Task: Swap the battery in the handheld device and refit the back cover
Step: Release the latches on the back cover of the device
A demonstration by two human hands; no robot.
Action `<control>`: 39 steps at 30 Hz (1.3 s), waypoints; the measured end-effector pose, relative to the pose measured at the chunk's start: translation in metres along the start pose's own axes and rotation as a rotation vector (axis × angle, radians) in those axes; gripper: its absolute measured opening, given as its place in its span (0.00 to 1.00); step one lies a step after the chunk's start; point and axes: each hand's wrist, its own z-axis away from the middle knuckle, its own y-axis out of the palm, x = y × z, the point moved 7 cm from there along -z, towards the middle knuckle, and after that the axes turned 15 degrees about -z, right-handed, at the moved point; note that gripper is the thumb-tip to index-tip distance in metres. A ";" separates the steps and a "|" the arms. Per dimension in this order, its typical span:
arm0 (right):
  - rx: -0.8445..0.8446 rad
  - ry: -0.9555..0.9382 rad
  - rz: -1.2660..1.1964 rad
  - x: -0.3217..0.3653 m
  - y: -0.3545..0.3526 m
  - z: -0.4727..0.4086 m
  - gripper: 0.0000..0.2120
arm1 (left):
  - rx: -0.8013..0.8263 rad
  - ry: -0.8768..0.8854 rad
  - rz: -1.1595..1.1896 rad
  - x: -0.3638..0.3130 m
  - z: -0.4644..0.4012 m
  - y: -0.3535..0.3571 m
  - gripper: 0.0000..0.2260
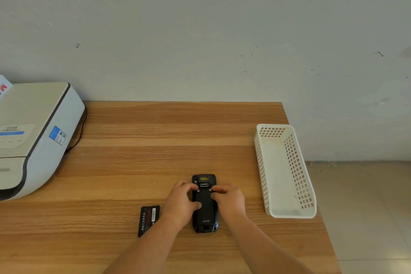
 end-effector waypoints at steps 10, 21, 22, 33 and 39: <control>0.221 -0.427 0.732 0.041 0.011 -0.011 0.09 | 0.032 0.015 -0.068 -0.001 -0.002 -0.004 0.21; 0.439 -0.706 1.115 0.036 0.026 -0.018 0.09 | 0.033 0.012 -0.009 0.000 -0.001 -0.003 0.20; 0.442 -0.719 1.124 0.035 0.027 -0.018 0.09 | 0.031 0.012 -0.007 0.000 -0.001 -0.004 0.20; 0.464 -0.835 1.203 0.036 0.035 -0.021 0.10 | 0.051 0.000 0.005 0.001 -0.002 -0.003 0.21; 0.450 -0.875 1.130 0.030 0.026 -0.021 0.09 | 0.049 0.003 -0.018 0.002 -0.003 -0.003 0.21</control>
